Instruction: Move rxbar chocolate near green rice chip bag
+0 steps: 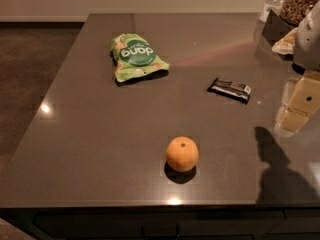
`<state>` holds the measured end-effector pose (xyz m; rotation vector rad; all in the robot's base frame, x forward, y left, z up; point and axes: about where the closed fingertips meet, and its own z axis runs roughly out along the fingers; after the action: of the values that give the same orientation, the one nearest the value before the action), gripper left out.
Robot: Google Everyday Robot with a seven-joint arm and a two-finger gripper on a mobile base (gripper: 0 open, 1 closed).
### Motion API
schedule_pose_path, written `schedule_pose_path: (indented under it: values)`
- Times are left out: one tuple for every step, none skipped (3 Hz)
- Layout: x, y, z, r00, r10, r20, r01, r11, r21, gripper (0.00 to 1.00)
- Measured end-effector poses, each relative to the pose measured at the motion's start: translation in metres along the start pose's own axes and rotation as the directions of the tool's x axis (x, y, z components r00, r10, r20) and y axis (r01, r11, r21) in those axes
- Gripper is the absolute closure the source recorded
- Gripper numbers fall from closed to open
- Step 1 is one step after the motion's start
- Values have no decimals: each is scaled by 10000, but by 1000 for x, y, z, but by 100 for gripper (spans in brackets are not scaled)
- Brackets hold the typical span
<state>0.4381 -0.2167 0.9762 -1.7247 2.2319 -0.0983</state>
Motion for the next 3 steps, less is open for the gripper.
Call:
schedule_pose_path:
  values:
    - [0, 0, 0, 10000, 0, 1, 0, 10000, 2, 0]
    - [-3, -12, 9, 9998, 186, 101, -184, 9996, -233, 0]
    - [-2, -35, 34, 9962, 791, 365, -771, 9957, -513, 0]
